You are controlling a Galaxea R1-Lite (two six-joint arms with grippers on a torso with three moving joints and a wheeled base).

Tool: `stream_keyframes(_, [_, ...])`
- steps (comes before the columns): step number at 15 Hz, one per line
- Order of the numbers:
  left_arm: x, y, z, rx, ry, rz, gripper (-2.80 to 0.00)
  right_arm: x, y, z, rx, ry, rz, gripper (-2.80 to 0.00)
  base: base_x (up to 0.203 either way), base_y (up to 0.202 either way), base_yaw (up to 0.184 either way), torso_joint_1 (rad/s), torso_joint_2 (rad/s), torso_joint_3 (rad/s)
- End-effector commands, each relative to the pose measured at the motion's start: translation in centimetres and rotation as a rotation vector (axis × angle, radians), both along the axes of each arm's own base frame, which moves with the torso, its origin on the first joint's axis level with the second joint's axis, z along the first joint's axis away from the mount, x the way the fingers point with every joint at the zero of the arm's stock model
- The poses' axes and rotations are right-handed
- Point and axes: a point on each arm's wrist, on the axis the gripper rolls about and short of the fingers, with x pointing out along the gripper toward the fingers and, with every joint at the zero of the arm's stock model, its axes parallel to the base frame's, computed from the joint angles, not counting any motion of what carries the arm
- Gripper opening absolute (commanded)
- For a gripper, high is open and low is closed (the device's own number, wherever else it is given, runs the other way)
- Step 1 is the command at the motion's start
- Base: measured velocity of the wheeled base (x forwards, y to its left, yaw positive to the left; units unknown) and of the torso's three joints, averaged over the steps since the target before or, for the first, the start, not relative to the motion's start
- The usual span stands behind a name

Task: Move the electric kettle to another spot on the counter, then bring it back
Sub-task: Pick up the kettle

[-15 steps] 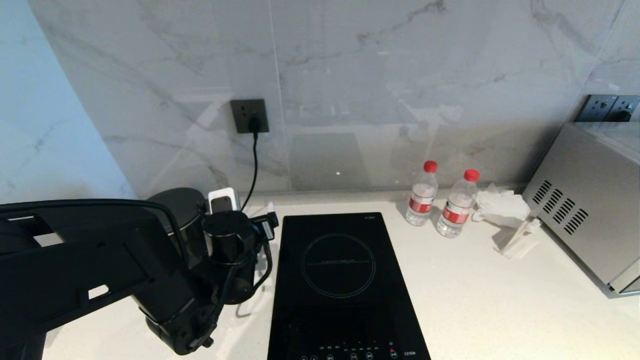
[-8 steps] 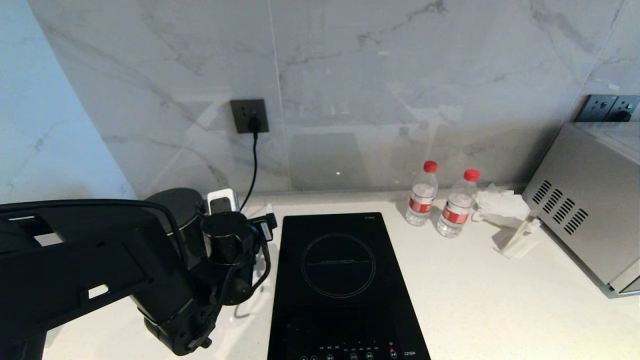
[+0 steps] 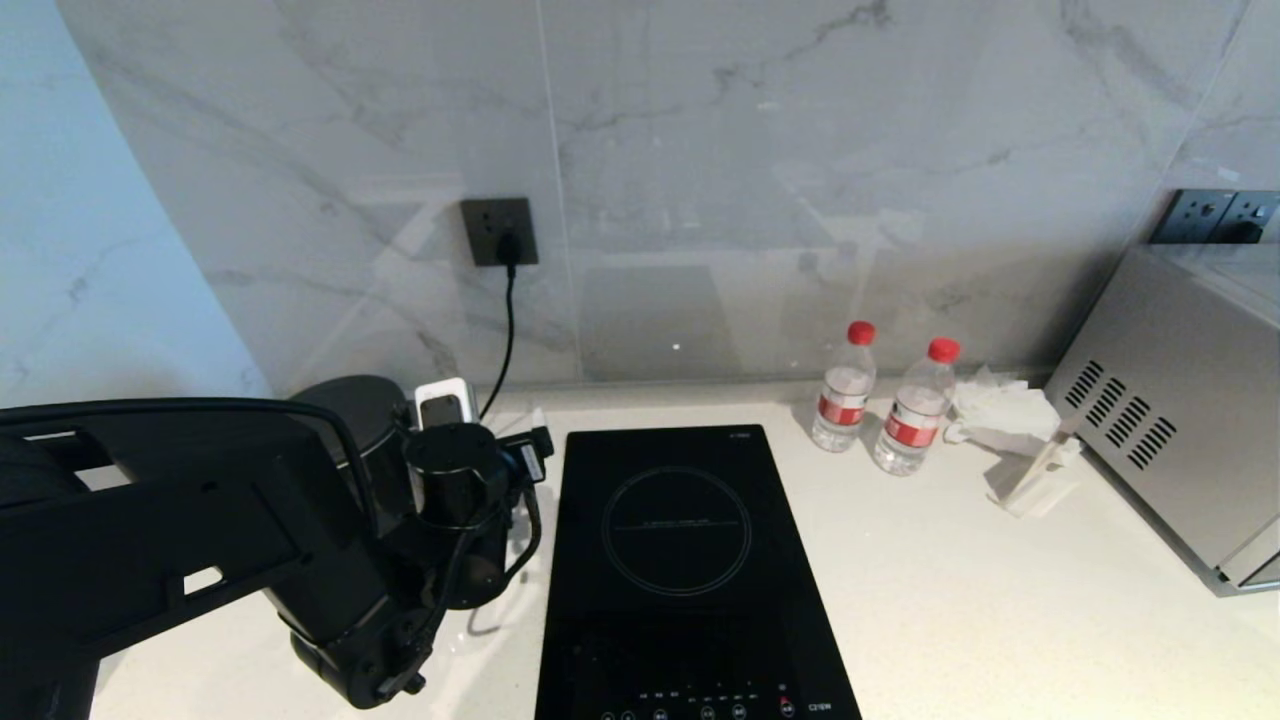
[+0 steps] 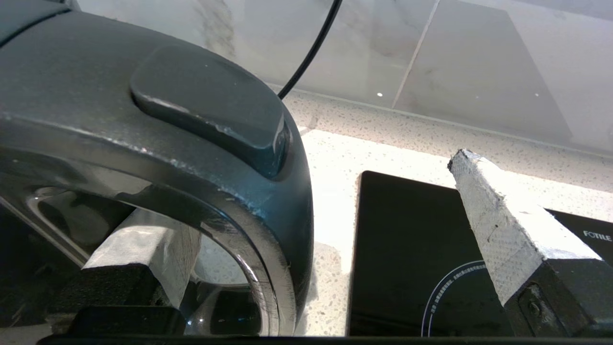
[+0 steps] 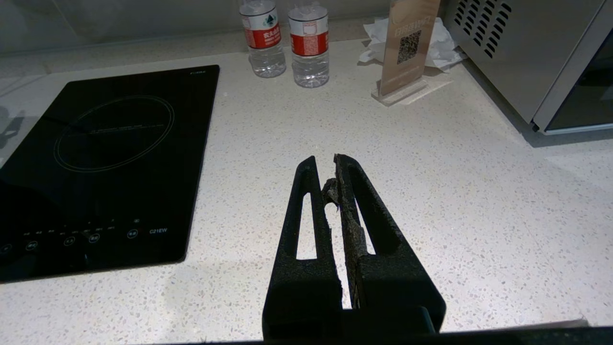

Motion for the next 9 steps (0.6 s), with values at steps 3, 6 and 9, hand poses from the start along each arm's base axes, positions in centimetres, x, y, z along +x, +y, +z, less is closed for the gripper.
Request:
stream_keyframes(3, [-0.04, -0.05, 0.18, -0.007, -0.010, 0.002, 0.00, 0.00, 0.00, 0.00, 0.001, 0.000, 0.000, -2.80, 0.000, 0.000, 0.000, 0.000, 0.00, 0.000])
stream_keyframes(6, [-0.02, 0.00, 0.10, -0.006, -0.008, 0.003, 0.00, 0.00, 0.00, 0.00, -0.001, 0.000, 0.000, -2.80, 0.000, 0.000, 0.000, 0.000, 0.00, 0.000])
stream_keyframes(9, [-0.01, -0.06, 0.21, -0.008, -0.012, 0.002, 0.00, 0.00, 0.00, 0.00, 0.001, 0.000, 0.000, -2.80, 0.000, 0.000, 0.000, 0.000, 0.00, 0.000])
